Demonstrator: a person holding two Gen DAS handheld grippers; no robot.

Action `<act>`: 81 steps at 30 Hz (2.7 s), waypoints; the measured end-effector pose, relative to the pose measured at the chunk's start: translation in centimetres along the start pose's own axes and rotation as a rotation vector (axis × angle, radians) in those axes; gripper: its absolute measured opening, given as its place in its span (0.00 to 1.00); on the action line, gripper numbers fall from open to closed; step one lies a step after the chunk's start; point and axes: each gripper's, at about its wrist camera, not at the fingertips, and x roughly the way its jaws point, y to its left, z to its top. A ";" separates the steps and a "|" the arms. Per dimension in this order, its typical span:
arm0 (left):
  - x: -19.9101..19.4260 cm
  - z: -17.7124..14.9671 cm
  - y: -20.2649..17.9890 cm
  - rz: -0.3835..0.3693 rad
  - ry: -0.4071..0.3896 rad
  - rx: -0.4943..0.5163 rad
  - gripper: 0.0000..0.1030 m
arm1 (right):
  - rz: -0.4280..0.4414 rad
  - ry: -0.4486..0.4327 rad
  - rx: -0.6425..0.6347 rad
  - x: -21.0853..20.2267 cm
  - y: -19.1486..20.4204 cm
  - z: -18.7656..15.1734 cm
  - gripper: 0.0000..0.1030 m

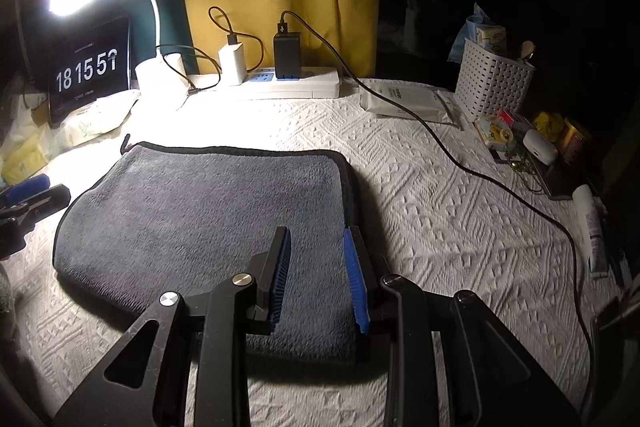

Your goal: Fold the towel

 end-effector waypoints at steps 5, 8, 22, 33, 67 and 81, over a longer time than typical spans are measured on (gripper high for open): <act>-0.8 -0.6 -0.2 0.004 0.001 -0.004 0.74 | 0.004 -0.005 0.006 -0.8 0.1 -0.7 0.28; -1.5 -1.0 -0.5 0.005 -0.003 -0.004 0.74 | 0.010 -0.009 0.006 -1.5 0.3 -1.1 0.28; -4.1 -3.2 -1.3 -0.011 -0.012 -0.004 0.74 | 0.020 -0.029 0.003 -3.8 0.7 -3.2 0.28; -6.4 -4.7 -1.3 -0.025 -0.038 -0.018 0.74 | 0.021 -0.047 -0.001 -5.8 1.3 -4.8 0.28; -13.6 -8.6 -4.6 -0.067 -0.129 0.019 0.74 | 0.036 -0.147 -0.020 -13.3 2.4 -7.7 0.28; -17.2 -9.4 -4.9 -0.072 -0.196 0.036 0.74 | 0.015 -0.210 -0.038 -18.0 3.0 -8.4 0.29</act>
